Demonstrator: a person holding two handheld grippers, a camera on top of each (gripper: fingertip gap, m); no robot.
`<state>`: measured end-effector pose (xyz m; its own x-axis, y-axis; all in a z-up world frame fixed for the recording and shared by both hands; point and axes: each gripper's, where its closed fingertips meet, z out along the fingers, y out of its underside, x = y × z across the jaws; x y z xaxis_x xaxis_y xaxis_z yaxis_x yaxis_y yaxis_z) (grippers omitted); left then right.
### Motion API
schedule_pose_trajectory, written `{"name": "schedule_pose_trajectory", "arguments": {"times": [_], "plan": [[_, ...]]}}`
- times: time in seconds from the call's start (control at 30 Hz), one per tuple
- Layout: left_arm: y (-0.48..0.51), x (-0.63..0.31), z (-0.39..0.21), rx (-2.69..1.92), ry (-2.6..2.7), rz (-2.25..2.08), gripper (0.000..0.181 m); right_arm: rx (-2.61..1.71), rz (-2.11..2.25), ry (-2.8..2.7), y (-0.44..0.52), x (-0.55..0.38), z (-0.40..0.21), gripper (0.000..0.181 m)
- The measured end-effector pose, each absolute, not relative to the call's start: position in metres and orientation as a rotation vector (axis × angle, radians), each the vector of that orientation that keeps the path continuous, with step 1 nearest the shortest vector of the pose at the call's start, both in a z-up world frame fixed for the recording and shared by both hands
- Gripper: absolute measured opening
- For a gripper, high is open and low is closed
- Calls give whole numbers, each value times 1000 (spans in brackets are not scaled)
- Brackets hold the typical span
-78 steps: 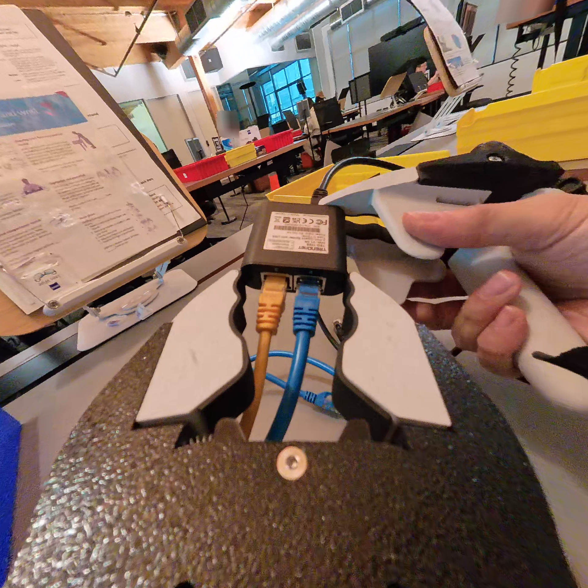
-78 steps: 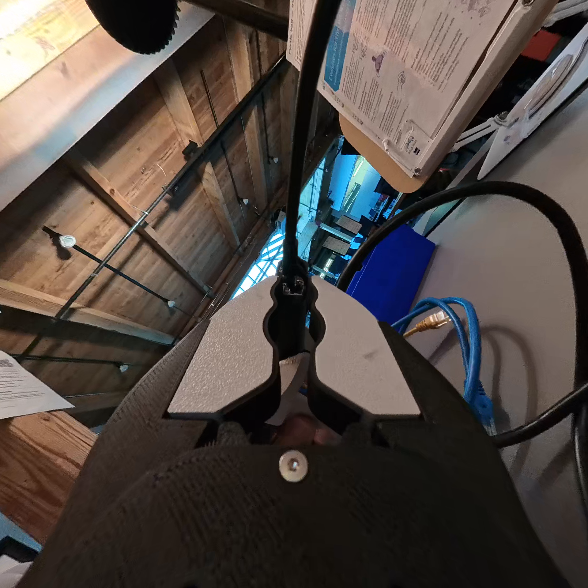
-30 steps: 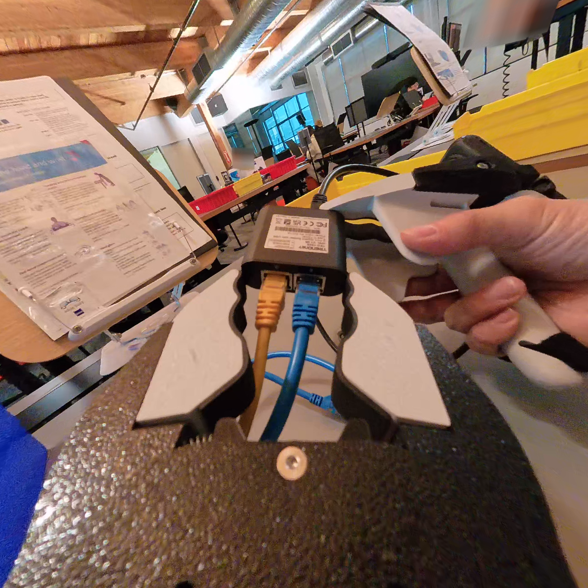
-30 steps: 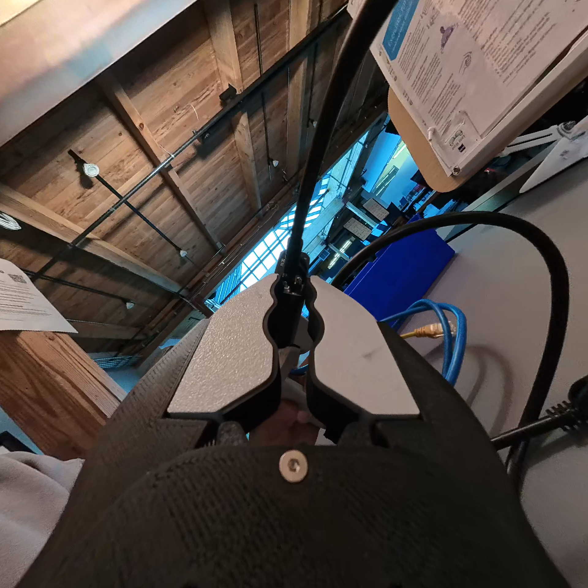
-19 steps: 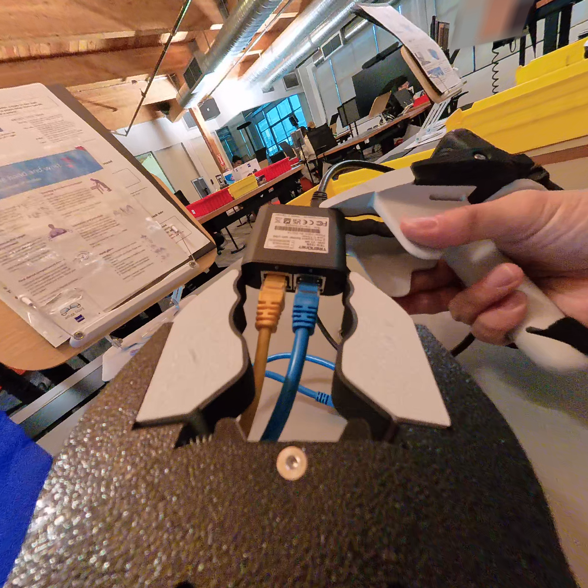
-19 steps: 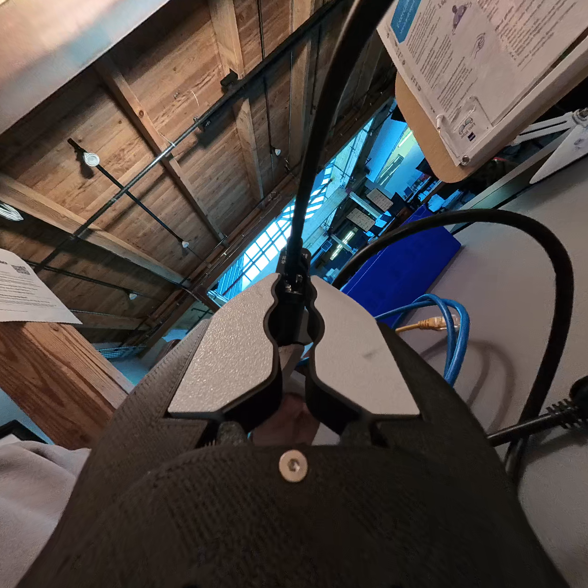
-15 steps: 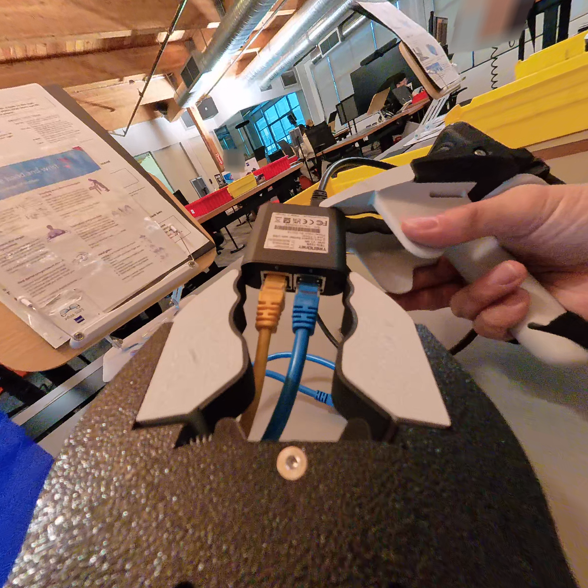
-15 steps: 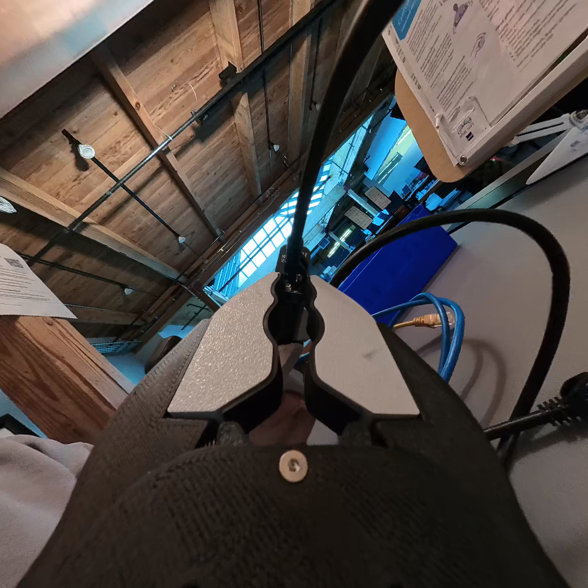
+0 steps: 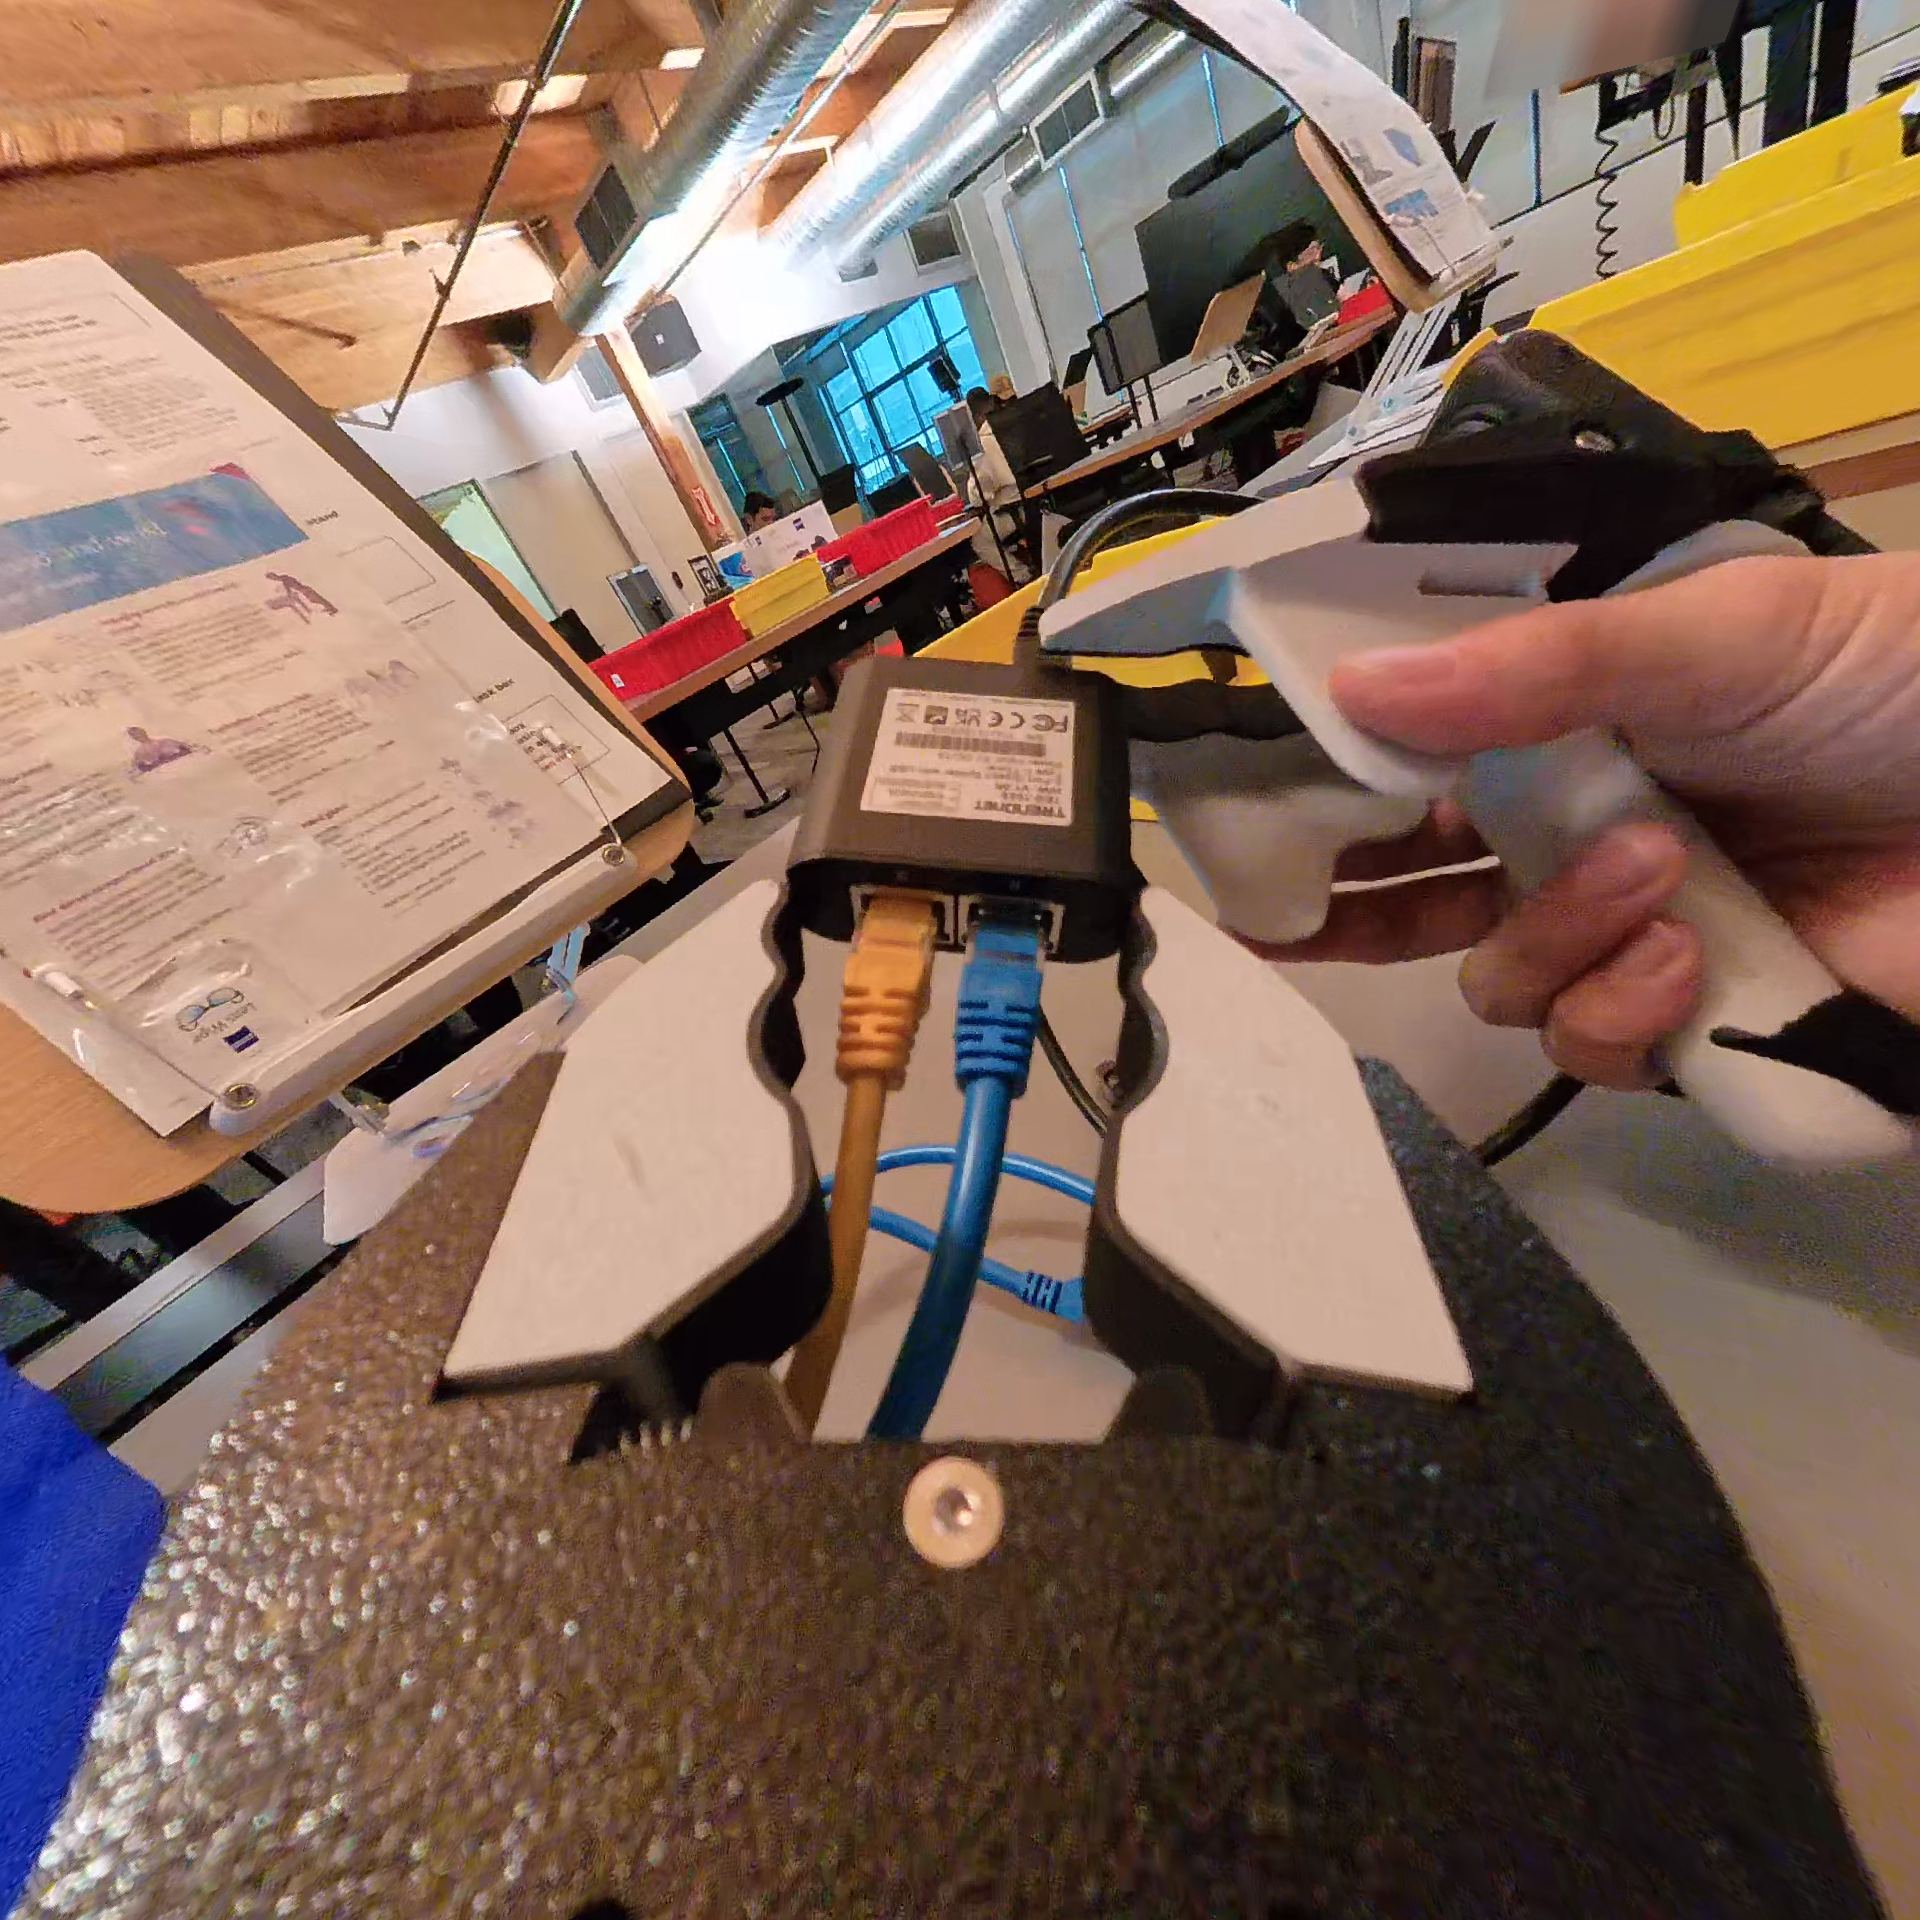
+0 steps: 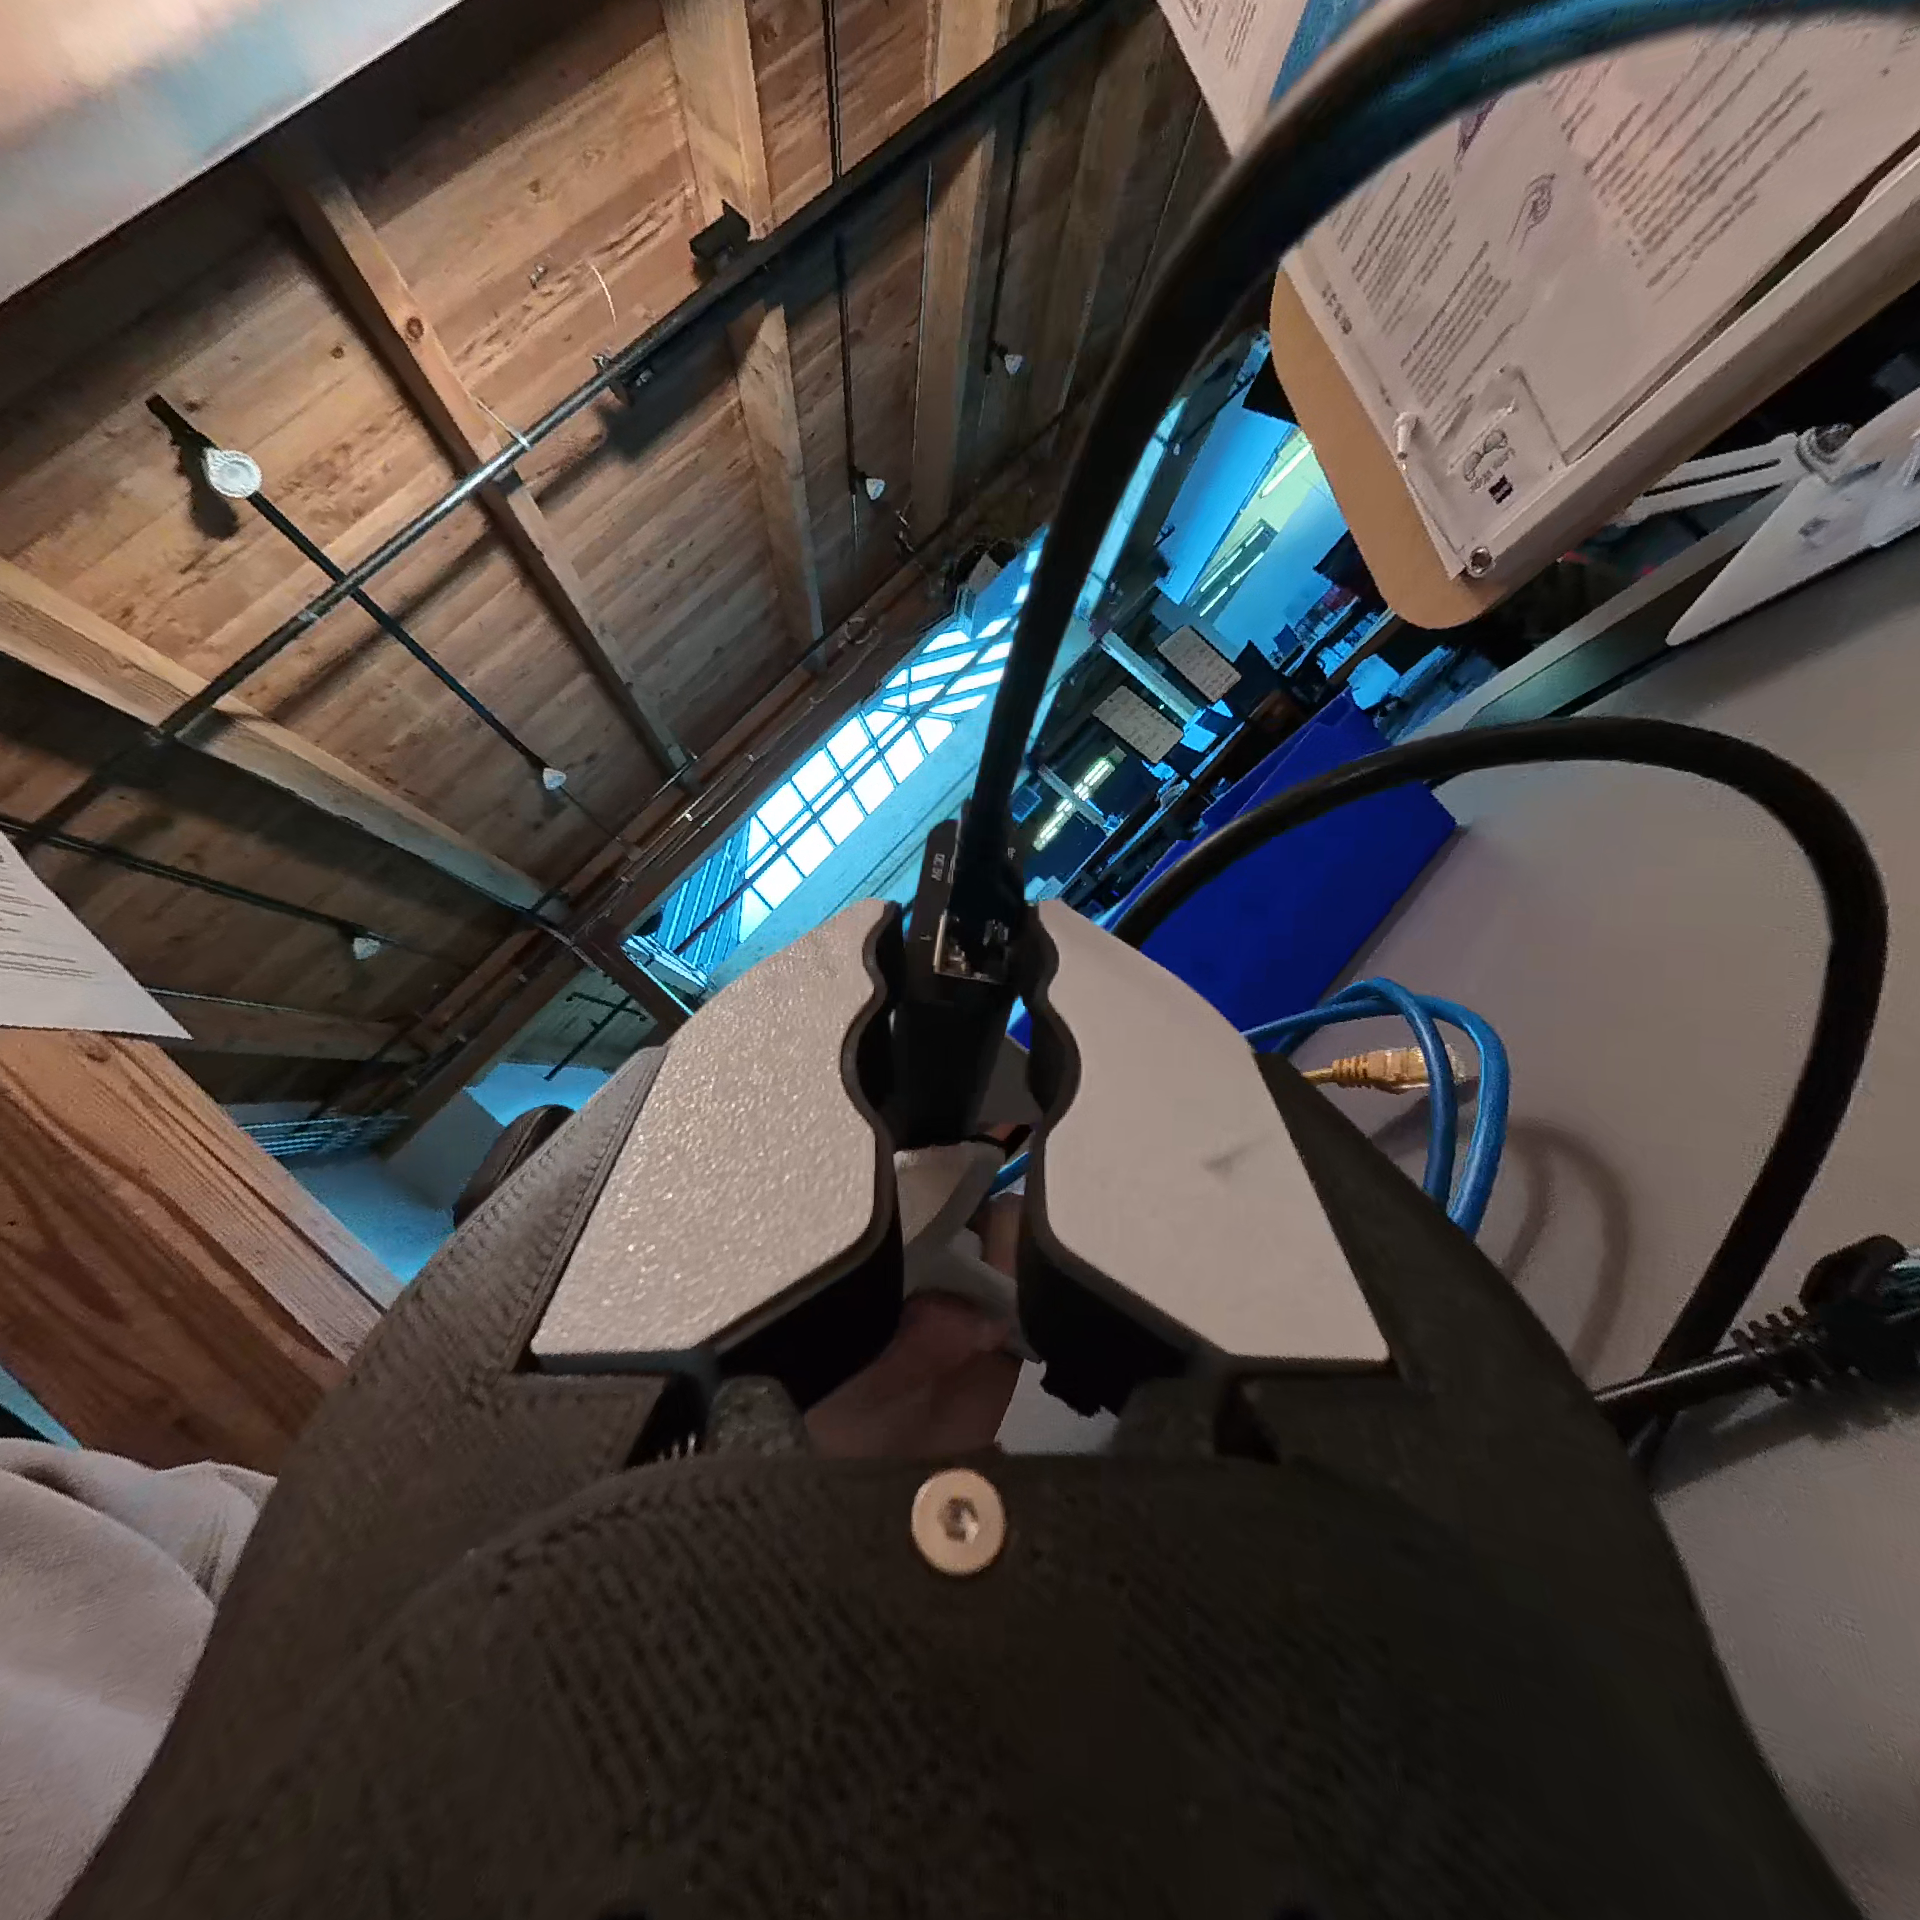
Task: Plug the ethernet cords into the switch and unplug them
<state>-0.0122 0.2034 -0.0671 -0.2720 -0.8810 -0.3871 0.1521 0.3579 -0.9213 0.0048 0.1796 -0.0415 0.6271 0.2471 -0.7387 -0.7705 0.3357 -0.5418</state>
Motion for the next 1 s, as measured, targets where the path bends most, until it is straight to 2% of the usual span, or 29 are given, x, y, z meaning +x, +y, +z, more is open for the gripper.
{"name": "schedule_pose_trajectory", "arguments": {"times": [0.13, 0.6, 0.77, 1.0], "plan": [[203, -12, -64, -690, 1490, -1164, 58, -1004, 752, 620, 179, 5, -42, 13], [204, -12, -72, -711, 1498, -1137, 58, -971, 688, 636, 180, 6, -49, 12], [203, -10, -70, -843, 1462, -1356, 58, -944, 709, 659, 182, 8, -42, 12], [211, -10, -62, -797, 1369, -1055, 57, -996, 651, 603, 189, 10, -32, 12]]}}
